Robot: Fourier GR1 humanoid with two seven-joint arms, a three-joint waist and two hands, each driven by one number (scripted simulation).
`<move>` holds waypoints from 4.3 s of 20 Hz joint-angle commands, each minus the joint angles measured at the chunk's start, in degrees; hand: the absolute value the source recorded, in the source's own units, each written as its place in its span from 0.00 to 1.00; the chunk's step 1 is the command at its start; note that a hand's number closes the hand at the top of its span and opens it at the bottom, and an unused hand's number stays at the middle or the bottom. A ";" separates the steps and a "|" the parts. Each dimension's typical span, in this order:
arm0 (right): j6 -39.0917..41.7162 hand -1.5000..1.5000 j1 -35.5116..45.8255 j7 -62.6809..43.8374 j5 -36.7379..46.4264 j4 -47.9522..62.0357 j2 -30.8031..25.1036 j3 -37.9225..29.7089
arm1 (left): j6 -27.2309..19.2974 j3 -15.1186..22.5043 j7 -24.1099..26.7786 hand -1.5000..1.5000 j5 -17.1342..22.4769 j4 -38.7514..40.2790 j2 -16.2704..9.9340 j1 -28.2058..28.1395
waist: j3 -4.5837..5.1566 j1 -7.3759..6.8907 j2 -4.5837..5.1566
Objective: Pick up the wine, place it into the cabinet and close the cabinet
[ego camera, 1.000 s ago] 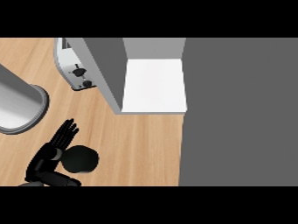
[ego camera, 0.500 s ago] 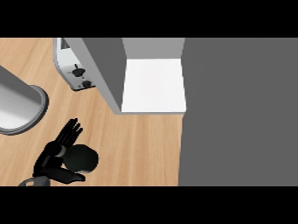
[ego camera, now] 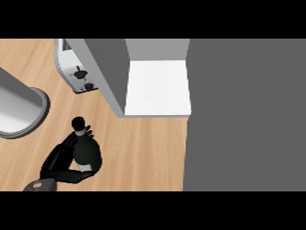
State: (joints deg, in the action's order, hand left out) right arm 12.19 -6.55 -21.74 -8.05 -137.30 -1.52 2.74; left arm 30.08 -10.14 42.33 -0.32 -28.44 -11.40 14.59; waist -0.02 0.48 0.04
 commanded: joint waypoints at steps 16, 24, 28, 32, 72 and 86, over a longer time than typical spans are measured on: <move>-0.95 0.00 2.02 -1.15 0.91 0.03 -0.14 -0.97 | 2.30 1.46 11.61 1.00 0.34 7.33 -0.60 0.15 | 0.11 -0.16 0.08; 0.09 0.00 -1.62 -0.57 -0.65 -1.78 -0.46 -2.23 | -5.27 -1.38 13.73 1.00 6.76 -4.81 5.23 -13.19 | -0.03 -0.98 -0.34; 2.31 0.00 -2.02 3.65 -1.59 1.81 -1.13 -4.51 | -2.45 0.28 11.23 1.00 8.69 -12.53 6.08 -14.84 | -0.07 -0.98 -0.29; 0.56 0.00 -0.13 2.16 0.29 2.15 0.23 -2.25 | -2.80 2.62 6.31 1.00 10.81 -21.28 8.36 -16.14 | -0.05 -1.08 -0.22; -0.75 0.00 5.66 -2.77 -2.62 2.88 -1.88 -4.61 | -48.05 28.35 -25.67 1.00 17.17 -51.91 11.40 1.87 | 0.04 -0.25 -0.02; 5.01 0.00 -0.54 1.74 -9.32 2.89 -4.53 -10.83 | -58.03 33.82 -21.96 1.00 25.32 -39.35 11.40 10.95 | 0.02 0.12 -0.03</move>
State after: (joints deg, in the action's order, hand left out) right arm 15.12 -5.86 -18.50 -11.56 -132.07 -3.30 -3.39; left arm -27.52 24.22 19.20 22.73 -70.37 0.00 24.48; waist 0.01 0.52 0.04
